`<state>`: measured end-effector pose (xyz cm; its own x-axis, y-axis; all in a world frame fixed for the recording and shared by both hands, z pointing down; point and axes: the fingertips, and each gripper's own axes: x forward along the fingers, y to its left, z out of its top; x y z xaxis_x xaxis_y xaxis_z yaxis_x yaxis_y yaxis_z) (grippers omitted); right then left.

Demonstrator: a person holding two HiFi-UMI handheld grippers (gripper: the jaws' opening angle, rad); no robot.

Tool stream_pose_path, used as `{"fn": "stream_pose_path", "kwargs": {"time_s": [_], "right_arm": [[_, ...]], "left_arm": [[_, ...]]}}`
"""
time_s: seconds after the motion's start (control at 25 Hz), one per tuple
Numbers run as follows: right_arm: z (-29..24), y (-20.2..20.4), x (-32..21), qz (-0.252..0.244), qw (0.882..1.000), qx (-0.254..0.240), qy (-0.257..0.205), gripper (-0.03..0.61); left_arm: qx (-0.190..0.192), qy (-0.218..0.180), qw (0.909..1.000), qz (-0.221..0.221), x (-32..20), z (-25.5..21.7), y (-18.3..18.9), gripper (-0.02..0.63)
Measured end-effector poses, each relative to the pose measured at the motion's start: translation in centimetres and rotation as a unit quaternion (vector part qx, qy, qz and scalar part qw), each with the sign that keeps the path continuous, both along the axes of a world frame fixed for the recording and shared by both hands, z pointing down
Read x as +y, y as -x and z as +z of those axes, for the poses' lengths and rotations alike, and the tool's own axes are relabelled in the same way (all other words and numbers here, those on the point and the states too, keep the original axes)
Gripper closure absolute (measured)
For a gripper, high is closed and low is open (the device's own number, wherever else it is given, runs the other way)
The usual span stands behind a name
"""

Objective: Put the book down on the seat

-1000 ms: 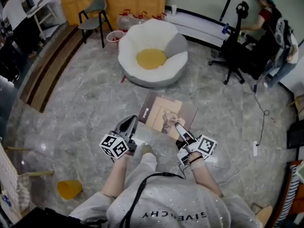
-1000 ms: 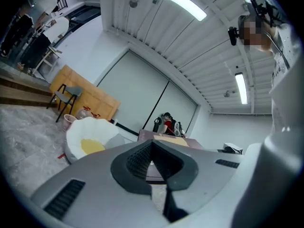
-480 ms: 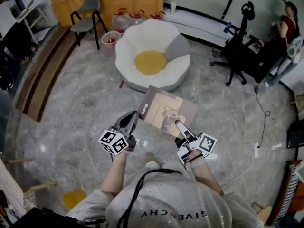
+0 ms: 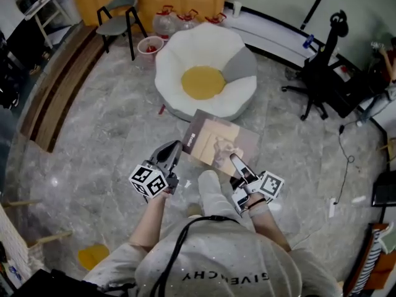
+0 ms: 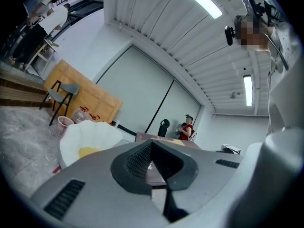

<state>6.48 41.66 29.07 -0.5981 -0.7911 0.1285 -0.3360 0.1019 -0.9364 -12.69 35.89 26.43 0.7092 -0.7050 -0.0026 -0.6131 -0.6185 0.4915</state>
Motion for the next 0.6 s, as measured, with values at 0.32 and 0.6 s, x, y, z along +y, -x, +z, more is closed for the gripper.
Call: {"fn": "stream_pose_path", "kwargs": {"time_s": [0.32, 0.6], "right_arm": [[-0.1, 0.6, -9.6, -0.048, 0.999, 0.004, -0.008, 0.425], [1.1, -1.3, -16.6, -0.063, 0.998, 0.009, 0.011, 0.425]], "left_arm": [[0.001, 0.006, 0.9995, -0.030, -8.5, -0.3, -0.2, 0.591], [0.004, 0.016, 0.9990, -0.042, -15.0, 0.4, -2.3, 0.591]]}}
